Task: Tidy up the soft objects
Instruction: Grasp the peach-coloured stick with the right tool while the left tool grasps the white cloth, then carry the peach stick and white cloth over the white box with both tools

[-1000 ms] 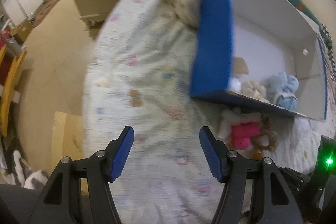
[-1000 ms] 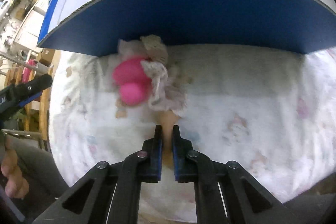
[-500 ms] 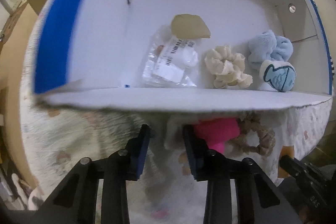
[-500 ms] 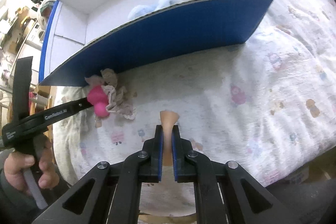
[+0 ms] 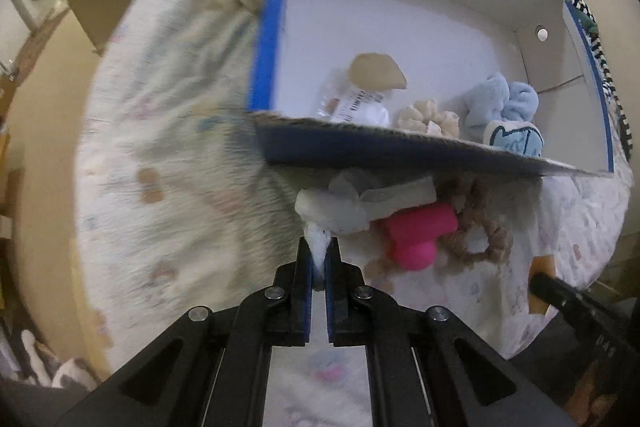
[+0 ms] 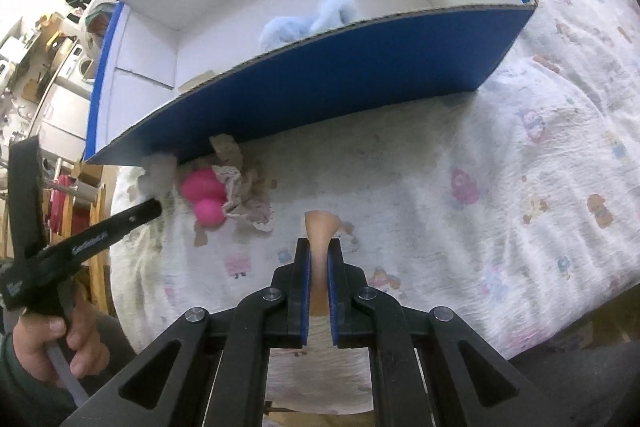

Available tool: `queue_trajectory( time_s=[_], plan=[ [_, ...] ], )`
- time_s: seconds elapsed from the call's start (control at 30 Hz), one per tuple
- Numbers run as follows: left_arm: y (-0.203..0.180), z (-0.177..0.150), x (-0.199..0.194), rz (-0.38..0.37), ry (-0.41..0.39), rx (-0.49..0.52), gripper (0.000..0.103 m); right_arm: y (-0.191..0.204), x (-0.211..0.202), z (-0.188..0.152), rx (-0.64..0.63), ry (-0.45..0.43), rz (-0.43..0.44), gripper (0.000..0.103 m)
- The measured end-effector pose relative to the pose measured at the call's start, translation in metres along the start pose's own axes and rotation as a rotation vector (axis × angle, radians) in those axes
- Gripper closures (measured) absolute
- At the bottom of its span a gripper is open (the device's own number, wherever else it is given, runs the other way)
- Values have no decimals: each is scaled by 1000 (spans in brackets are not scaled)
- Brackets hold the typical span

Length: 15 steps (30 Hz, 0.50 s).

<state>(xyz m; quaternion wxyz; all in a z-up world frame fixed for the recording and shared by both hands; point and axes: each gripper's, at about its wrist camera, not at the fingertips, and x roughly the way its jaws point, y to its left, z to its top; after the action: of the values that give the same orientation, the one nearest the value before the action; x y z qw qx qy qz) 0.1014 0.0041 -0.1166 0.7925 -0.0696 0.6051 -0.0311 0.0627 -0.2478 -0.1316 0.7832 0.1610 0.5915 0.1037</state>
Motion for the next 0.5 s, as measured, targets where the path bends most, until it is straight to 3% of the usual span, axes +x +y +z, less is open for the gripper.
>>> queue_trajectory(
  time_s=[0.17,0.3,0.5],
  plan=[
    [4,-19,-30,66,-80,8,98,10,-4,-6,-40,-21,-8,94],
    [11,-44,-36,84,-75,-30,98,16,-4,-12,-75,-28,-37,94],
    [12,-52,-47,107,-125,-8,98,25,-17,-16,-97,-74,-38,94]
  ],
)
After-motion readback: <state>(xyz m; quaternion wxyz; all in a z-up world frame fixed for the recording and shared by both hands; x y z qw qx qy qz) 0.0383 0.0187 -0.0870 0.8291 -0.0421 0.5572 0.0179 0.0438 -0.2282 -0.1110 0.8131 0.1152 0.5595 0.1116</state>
